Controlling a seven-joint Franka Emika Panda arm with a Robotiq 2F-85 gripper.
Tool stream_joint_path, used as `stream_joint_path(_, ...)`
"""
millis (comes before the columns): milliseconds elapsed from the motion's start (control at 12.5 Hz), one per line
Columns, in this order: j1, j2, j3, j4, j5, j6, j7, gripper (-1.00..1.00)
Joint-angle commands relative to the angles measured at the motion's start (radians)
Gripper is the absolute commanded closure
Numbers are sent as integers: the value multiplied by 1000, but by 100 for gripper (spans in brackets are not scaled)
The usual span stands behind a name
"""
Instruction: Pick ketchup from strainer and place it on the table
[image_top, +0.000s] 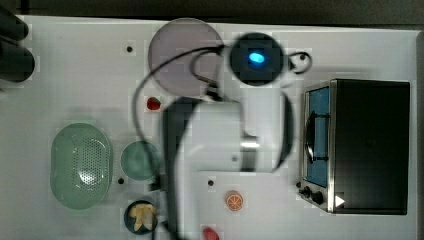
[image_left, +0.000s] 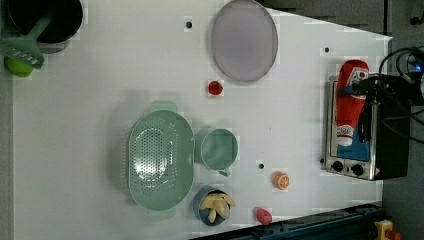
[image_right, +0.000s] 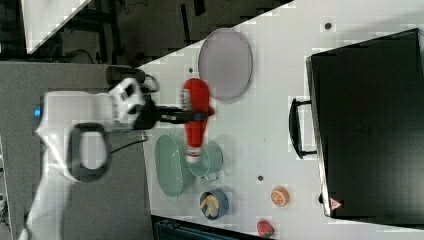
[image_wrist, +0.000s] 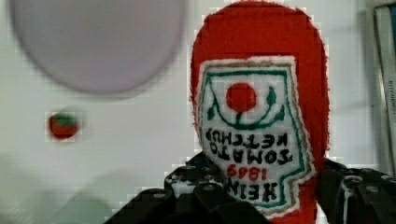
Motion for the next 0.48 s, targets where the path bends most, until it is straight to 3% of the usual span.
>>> stream_joint_path(80,-1,-6,-7,-120,2,112,-66,-13)
stream_joint_path(480,1,55,-15,-314,2,402,-53,-13)
